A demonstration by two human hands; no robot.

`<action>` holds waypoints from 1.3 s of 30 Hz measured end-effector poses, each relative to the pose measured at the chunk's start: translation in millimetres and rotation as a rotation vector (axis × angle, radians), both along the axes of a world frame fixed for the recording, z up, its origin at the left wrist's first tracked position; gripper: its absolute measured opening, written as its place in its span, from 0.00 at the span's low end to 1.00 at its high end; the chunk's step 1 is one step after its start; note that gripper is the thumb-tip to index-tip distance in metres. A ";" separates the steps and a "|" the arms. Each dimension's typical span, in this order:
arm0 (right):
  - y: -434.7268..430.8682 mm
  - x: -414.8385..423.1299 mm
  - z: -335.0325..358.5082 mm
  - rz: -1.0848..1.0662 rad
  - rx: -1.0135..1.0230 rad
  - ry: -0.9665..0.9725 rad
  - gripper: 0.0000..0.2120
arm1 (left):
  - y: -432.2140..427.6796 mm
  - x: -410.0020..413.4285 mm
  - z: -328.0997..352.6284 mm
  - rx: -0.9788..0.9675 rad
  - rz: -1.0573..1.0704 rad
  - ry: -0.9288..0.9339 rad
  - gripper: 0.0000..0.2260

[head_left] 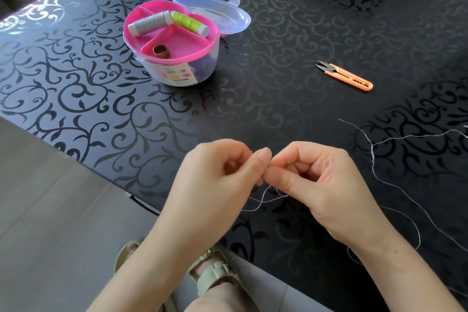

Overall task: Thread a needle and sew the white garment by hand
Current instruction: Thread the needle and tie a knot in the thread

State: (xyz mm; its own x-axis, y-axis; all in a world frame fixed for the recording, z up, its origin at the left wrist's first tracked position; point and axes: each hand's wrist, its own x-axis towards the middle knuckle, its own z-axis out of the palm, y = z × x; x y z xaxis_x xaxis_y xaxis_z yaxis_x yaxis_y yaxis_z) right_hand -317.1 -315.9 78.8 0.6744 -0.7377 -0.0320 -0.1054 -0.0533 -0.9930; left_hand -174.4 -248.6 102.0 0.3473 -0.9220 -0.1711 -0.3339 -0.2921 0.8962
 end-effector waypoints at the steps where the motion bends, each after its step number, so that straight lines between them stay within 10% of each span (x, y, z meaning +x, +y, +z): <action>1: 0.2 0.2 0.7 0.003 -0.010 -0.003 0.04 | -0.5 0.6 -1.2 -0.006 -0.027 -0.036 0.17; 39: -3.9 3.0 -1.6 -0.064 0.231 -0.083 0.07 | 2.7 5.0 -1.0 -0.032 -0.048 0.025 0.13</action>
State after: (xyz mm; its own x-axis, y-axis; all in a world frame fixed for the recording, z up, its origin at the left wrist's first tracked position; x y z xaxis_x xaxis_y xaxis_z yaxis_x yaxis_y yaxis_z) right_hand -314.1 -319.8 77.3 0.6342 -0.7583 -0.1508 -0.0187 0.1799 -0.9835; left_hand -169.4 -245.8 101.0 0.2984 -0.9426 -0.1496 -0.3238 -0.2474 0.9132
